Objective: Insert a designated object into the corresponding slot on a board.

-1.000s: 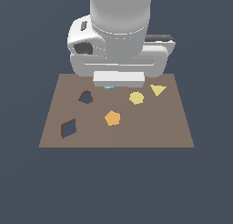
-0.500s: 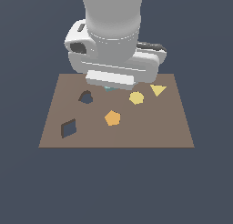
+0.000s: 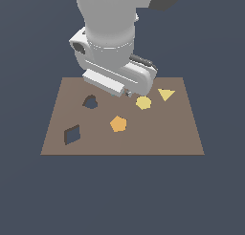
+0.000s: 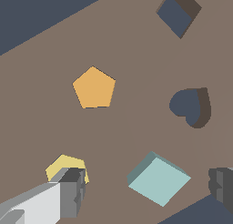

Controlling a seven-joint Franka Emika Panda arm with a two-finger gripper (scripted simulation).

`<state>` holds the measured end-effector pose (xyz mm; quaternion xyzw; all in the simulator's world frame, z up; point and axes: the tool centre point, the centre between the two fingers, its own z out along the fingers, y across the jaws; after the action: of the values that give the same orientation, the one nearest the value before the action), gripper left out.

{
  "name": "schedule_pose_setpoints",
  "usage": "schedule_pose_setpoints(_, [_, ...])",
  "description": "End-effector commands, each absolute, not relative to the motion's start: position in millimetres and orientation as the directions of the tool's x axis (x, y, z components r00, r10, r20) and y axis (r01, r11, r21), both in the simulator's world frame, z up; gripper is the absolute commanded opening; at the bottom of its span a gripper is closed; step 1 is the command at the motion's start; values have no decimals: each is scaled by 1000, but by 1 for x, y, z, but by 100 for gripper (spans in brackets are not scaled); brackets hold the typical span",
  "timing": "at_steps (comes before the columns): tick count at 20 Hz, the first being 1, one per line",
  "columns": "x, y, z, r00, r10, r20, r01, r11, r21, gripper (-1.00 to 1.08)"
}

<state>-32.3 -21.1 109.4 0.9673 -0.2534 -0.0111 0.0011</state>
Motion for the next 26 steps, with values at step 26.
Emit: schedule_pose_setpoints(26, [-85,-28,51,304,-953,0,-953,-304,0,100])
